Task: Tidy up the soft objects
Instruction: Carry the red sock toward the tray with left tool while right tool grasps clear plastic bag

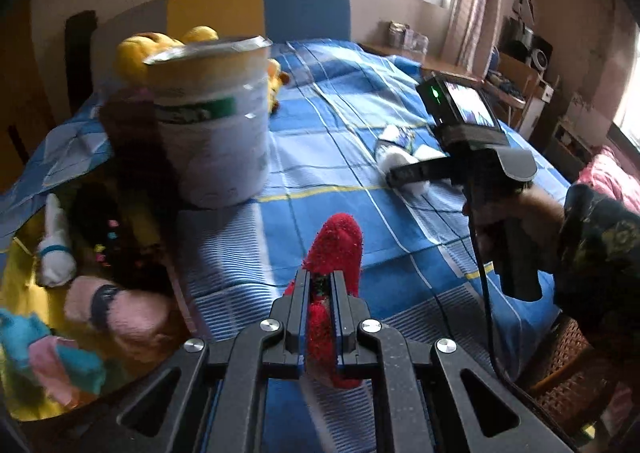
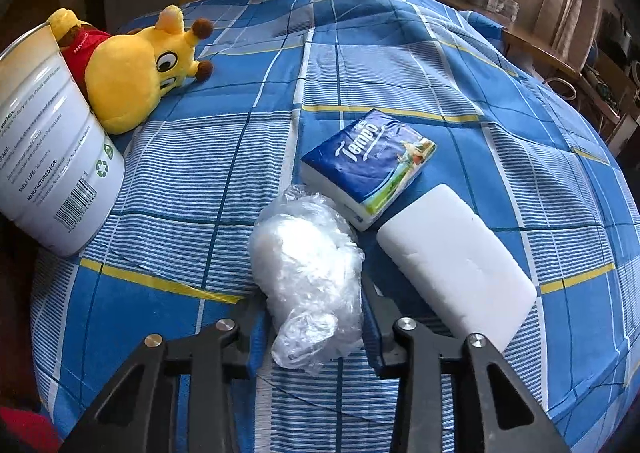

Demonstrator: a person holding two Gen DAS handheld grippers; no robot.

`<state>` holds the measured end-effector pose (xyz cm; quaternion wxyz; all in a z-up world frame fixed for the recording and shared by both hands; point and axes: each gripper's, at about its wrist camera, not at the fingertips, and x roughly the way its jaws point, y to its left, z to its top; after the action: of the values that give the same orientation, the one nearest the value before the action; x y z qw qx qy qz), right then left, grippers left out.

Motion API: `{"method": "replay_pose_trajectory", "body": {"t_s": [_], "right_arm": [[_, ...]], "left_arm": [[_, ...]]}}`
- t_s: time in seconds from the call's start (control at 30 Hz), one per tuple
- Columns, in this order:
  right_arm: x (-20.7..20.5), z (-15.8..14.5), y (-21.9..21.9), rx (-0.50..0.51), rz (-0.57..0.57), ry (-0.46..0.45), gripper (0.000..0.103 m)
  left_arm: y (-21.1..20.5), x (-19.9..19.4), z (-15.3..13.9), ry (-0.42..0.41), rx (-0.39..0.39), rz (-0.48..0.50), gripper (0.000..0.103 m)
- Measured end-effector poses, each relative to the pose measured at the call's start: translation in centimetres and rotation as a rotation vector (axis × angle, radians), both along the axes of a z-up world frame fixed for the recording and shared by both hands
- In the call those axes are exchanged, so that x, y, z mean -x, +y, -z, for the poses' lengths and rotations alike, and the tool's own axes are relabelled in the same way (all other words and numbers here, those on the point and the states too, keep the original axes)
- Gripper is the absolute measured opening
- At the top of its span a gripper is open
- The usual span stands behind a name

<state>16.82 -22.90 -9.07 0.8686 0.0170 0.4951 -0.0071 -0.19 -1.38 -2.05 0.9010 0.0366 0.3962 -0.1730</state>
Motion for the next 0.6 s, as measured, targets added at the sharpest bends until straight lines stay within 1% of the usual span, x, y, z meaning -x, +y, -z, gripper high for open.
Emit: {"method": "replay_pose_trajectory", "body": {"t_s": [0.2, 0.6], "right_arm": [[-0.2, -0.1, -0.1, -0.005, 0.004, -0.002, 0.038], [-0.1, -0.2, 0.0, 0.0, 0.011, -0.009, 0.037]], "left_arm": [[2.3, 0.8, -1.4, -0.03, 0.011, -0.053, 0.01], [6.2, 1.5, -1.3, -0.015, 0.026, -0.149, 0.01]]}}
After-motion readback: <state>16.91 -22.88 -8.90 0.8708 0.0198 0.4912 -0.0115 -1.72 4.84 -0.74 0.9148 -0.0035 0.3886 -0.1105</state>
